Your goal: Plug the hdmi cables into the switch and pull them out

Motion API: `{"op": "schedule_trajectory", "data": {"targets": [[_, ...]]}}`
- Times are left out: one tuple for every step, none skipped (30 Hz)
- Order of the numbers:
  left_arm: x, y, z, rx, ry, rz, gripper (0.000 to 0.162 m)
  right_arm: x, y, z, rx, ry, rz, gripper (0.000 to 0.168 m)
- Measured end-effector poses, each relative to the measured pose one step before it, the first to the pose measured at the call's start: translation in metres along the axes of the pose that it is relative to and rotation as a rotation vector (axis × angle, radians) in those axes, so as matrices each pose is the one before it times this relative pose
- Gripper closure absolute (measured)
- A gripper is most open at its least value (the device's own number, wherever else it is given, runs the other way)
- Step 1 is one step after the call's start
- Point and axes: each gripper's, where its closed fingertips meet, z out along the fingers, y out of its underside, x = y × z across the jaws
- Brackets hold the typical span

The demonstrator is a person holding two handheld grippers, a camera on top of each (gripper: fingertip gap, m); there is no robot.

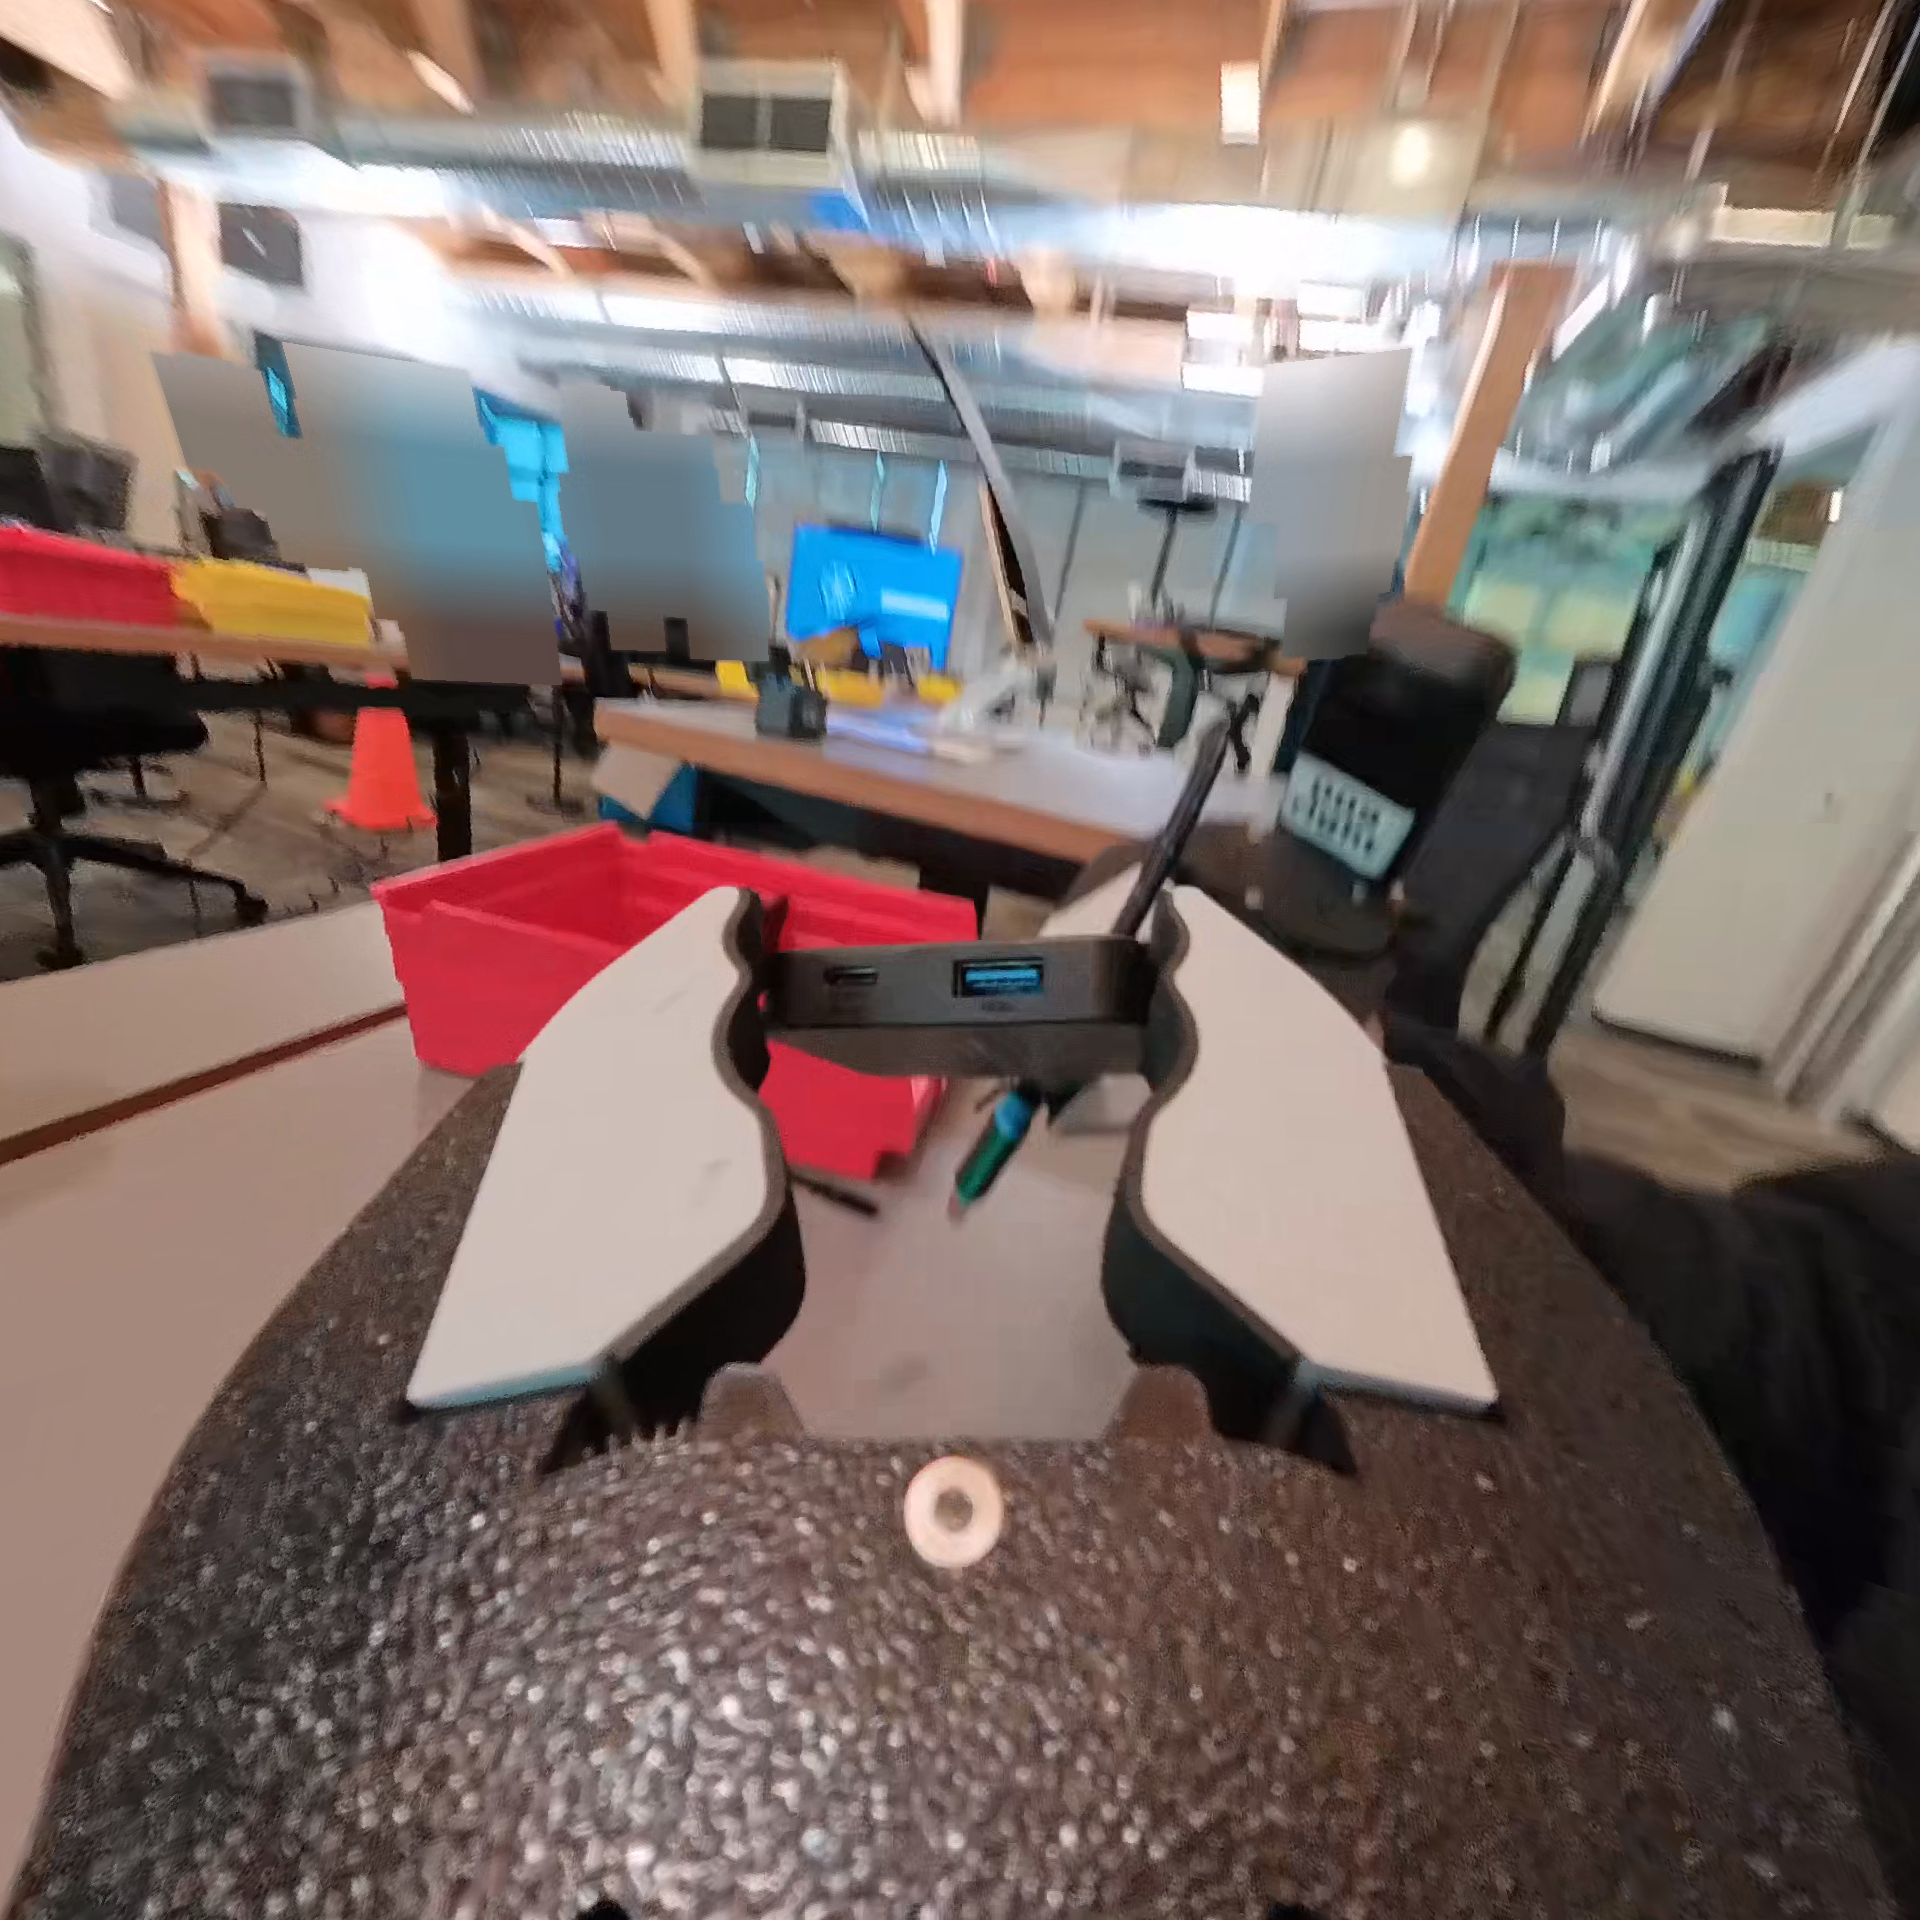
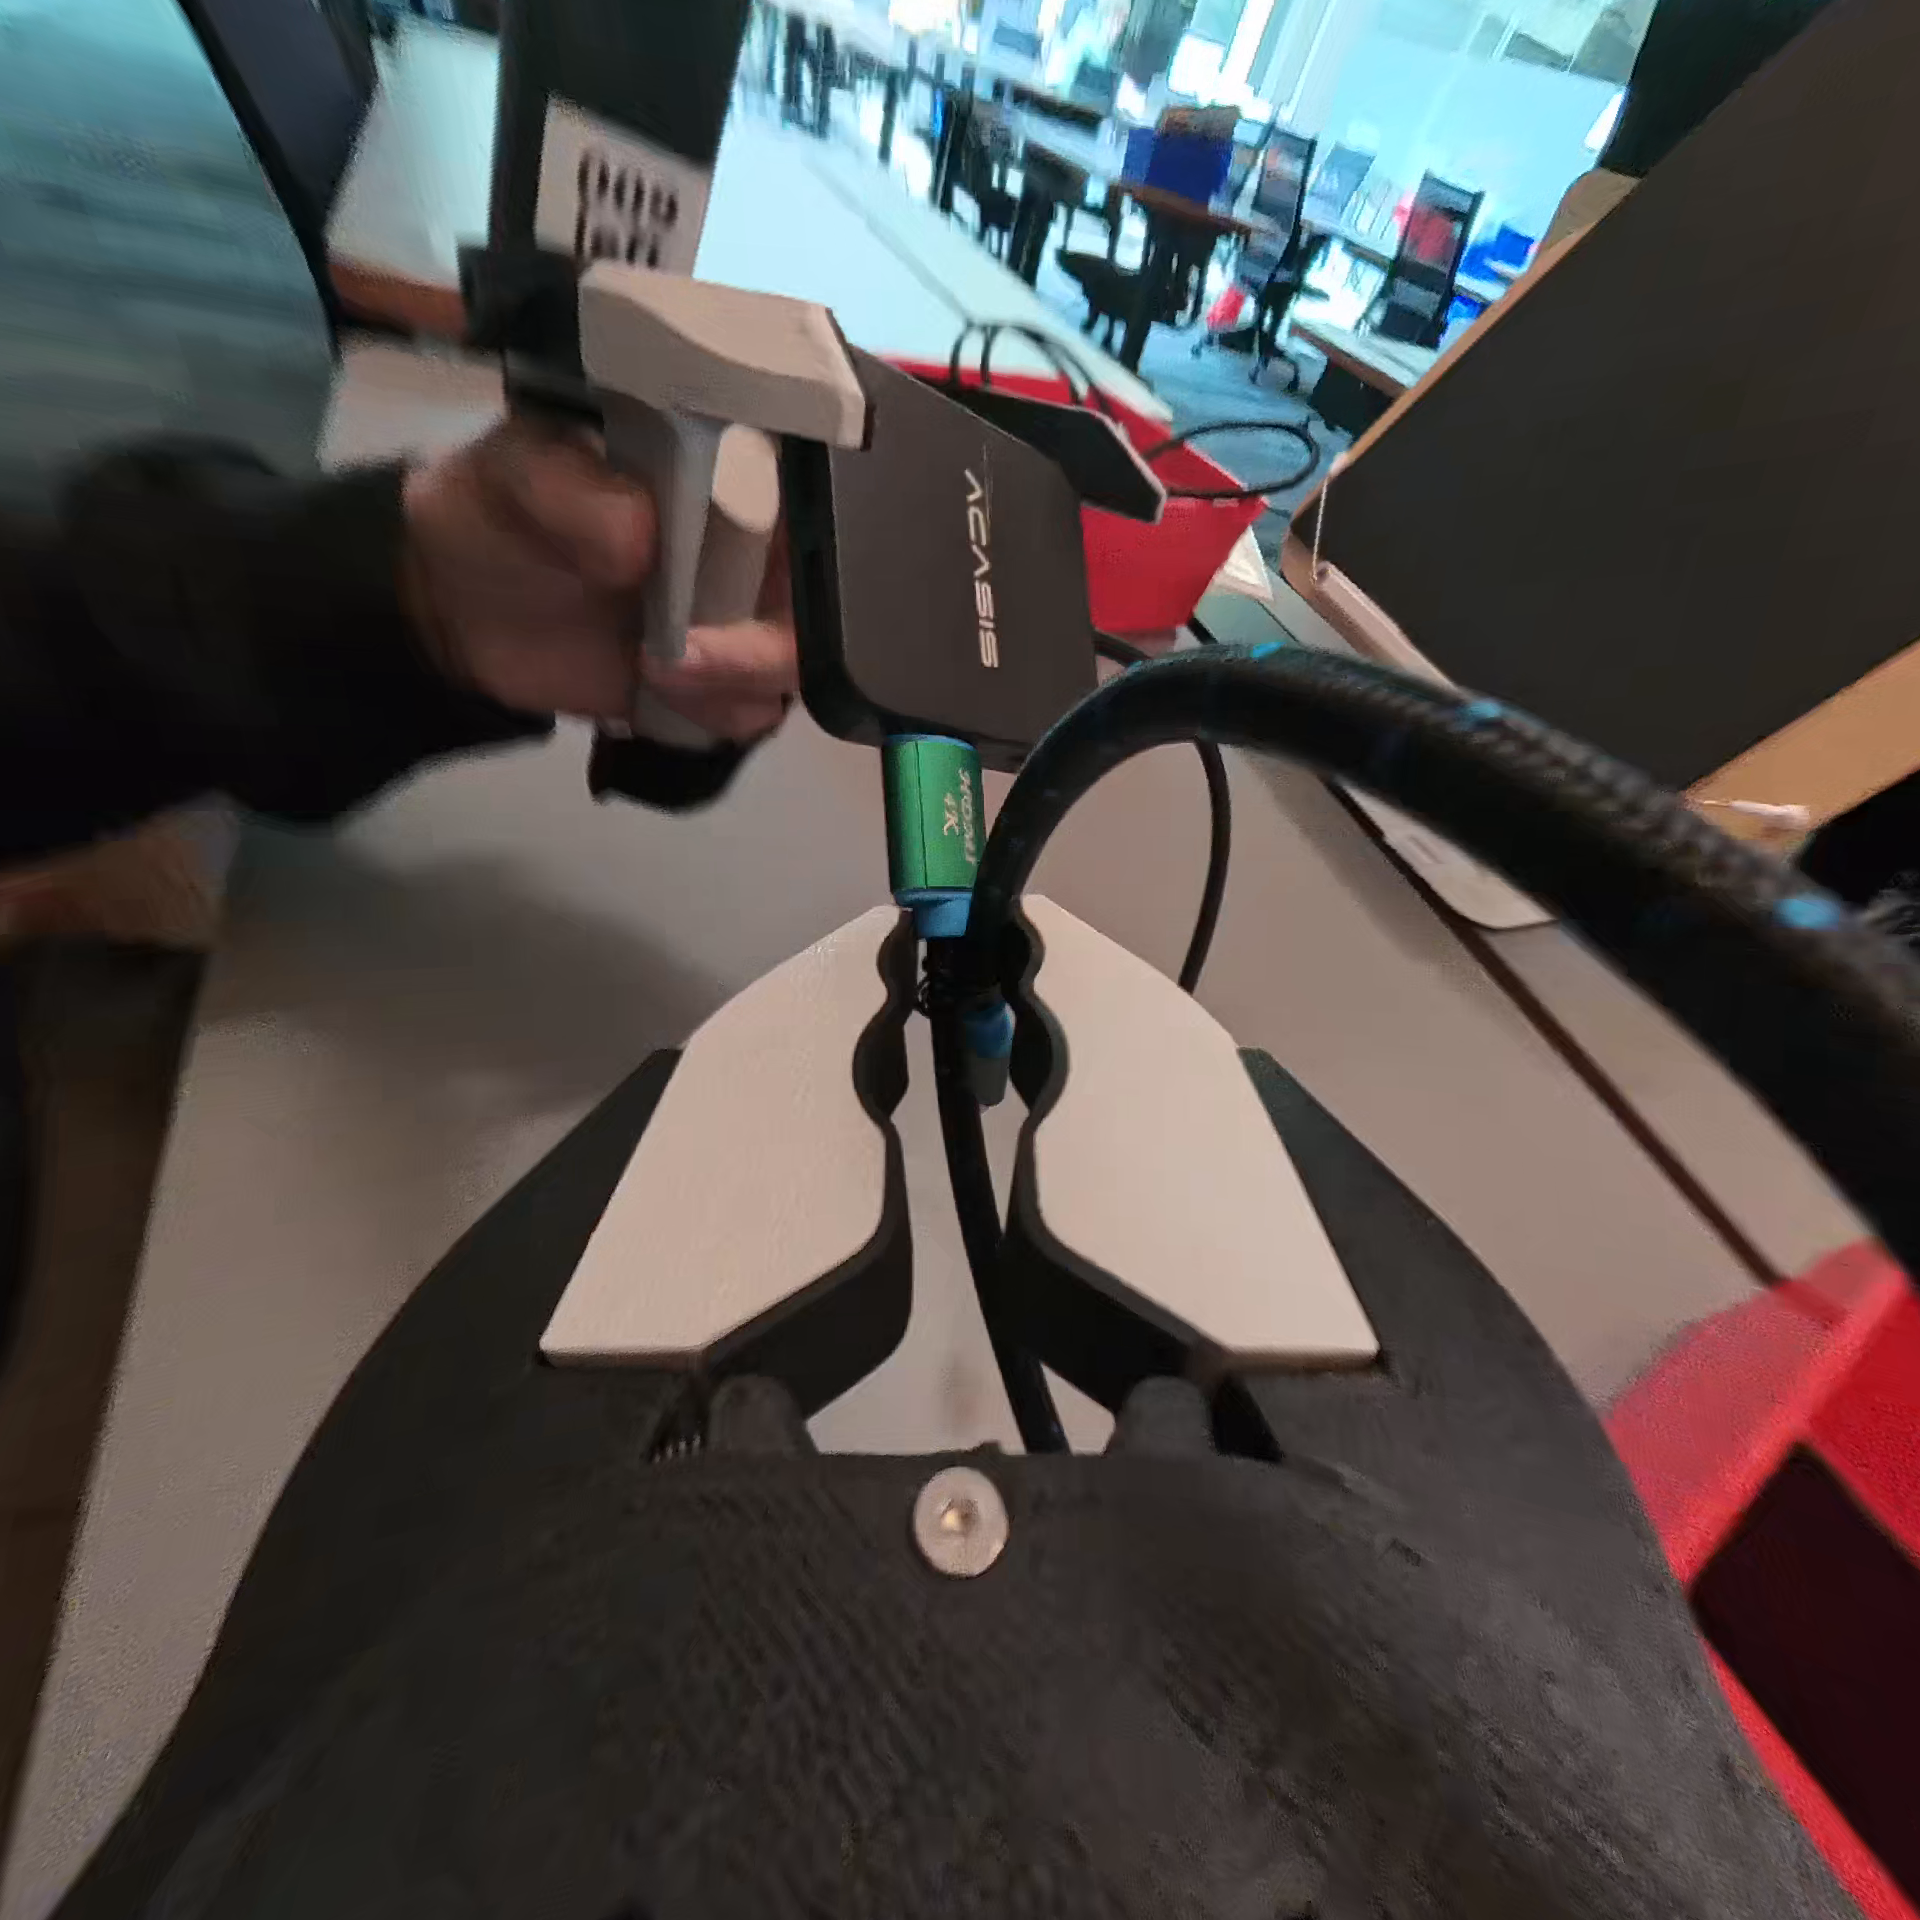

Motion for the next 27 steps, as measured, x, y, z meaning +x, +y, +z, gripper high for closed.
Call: {"op": "schedule_trajectory", "data": {"targets": [[0.00232, 0.00777, -0.00161, -0.0671, 0.0171, 0.0216, 0.092, 0.00027, 0.00370, -0.00394, -0.0442, 0.0097, -0.0624, 0.153], [0.00235, 0.00777, -0.00108, -0.0686, 0.0091, 0.0302, 0.091, 0.00094, 0.00207, -0.00397, -0.0287, 0.0158, -0.0581, 0.153], [0.00224, 0.00719, -0.00043, -0.0664, 0.0029, 0.0355, 0.089, 0.00125, 0.00113, -0.00372, -0.0182, 0.0172, -0.0476, 0.153], [0.00190, 0.00605, -0.00010, -0.0616, -0.0022, 0.0345, 0.088, 0.00199, 0.00078, -0.00317, -0.0132, 0.0177, -0.0375, 0.153], [0.00172, 0.00536, 0.00017, -0.0573, -0.0043, 0.0313, 0.088, 0.00058, 0.00014, -0.00275, -0.0051, 0.0098, -0.0420, 0.153], [0.00173, 0.00521, 0.00027, -0.0544, -0.0009, 0.0256, 0.090, 0.00018, 0.00010, -0.00282, -0.0035, 0.0124, -0.0577, 0.153], [0.00115, 0.00367, 0.00032, -0.0416, -0.0034, 0.0200, 0.090, -0.00018, -0.00028, -0.00273, -0.0056, 0.0161, -0.0636, 0.153], [0.00150, 0.00129, 0.00024, -0.0224, -0.0002, 0.0178, 0.088, -0.00077, -0.00036, -0.00226, -0.0105, 0.0102, -0.0541, 0.153], [0.00267, -0.00038, 0.00022, -0.0084, 0.0089, 0.0138, 0.090, 0.00077, -0.00041, -0.00149, -0.0139, 0.0152, -0.0362, 0.153], [0.00244, -0.00253, -0.00003, 0.0064, 0.0091, 0.0027, 0.090, 0.00040, -0.00089, -0.00082, -0.0120, 0.0142, -0.0332, 0.153], [0.00149, -0.00350, -0.00038, 0.0130, 0.0060, -0.0031, 0.090, -0.00093, -0.00133, -0.00010, -0.0099, 0.0035, -0.0295, 0.153], [0.00153, -0.00210, -0.00025, 0.0061, 0.0096, -0.0038, 0.090, -0.00120, -0.00136, 0.00016, -0.0105, 0.0022, -0.0287, 0.153], [0.00125, 0.00038, 0.00043, -0.0083, 0.0107, -0.0043, 0.088, -0.00160, -0.00150, 0.00034, -0.0104, 0.0000, -0.0250, 0.153], [0.00136, 0.00221, 0.00107, -0.0165, 0.0109, 0.0000, 0.088, -0.00073, -0.00095, 0.00035, -0.0135, 0.0024, -0.0199, 0.153], [0.00106, 0.00308, 0.00117, -0.0195, 0.0067, 0.0049, 0.088, -0.00045, -0.00062, 0.00030, -0.0128, 0.0042, -0.0228, 0.153], [0.00093, 0.00341, 0.00060, -0.0219, 0.0041, 0.0128, 0.088, -0.00215, 0.00018, 0.00023, -0.0142, -0.0098, -0.0168, 0.153], [0.00004, 0.00391, 0.00026, -0.0257, -0.0045, 0.0170, 0.088, -0.00043, 0.00039, -0.00022, -0.0102, 0.0021, -0.0149, 0.153], [0.00059, 0.00323, 0.00031, -0.0230, -0.0013, 0.0146, 0.088, -0.00064, 0.00012, -0.00042, -0.0046, -0.0009, -0.0118, 0.153], [0.00084, 0.00214, 0.00055, -0.0168, 0.0003, 0.0092, 0.088, -0.00131, 0.00036, -0.00038, -0.0028, -0.0120, 0.0025, 0.153], [0.00024, 0.00177, 0.00053, -0.0134, -0.0034, 0.0069, 0.088, 0.00060, 0.00016, -0.00033, 0.0027, 0.0016, 0.0060, 0.153], [-0.00014, 0.00096, 0.00058, -0.0068, -0.0051, 0.0052, 0.088, -0.00053, 0.00064, 0.00024, 0.0050, -0.0059, 0.0127, 0.153], [-0.00066, 0.00078, 0.00069, -0.0050, -0.0062, 0.0038, 0.088, -0.00021, 0.00132, 0.00086, 0.0044, -0.0067, 0.0214, 0.153], [-0.00068, 0.00160, 0.00084, -0.0102, -0.0040, 0.0043, 0.088, -0.00044, 0.00133, 0.00088, 0.0114, -0.0068, 0.0198, 0.153], [-0.00006, 0.00272, 0.00127, -0.0160, -0.0019, 0.0066, 0.088, -0.00118, 0.00170, 0.00056, 0.0131, -0.0148, 0.0220, 0.152], [0.00022, 0.00235, 0.00149, -0.0098, 0.0006, 0.0008, 0.089, -0.00154, 0.00191, 0.00035, 0.0118, -0.0173, 0.0202, 0.152], [0.00034, 0.00096, 0.00130, 0.0039, 0.0022, -0.0042, 0.089, -0.00140, 0.00166, 0.00009, 0.0091, -0.0157, 0.0134, 0.152], [0.00045, 0.00073, 0.00116, 0.0101, 0.0016, 0.0018, 0.089, -0.00123, 0.00130, -0.00016, 0.0079, -0.0147, 0.0106, 0.152]]}}
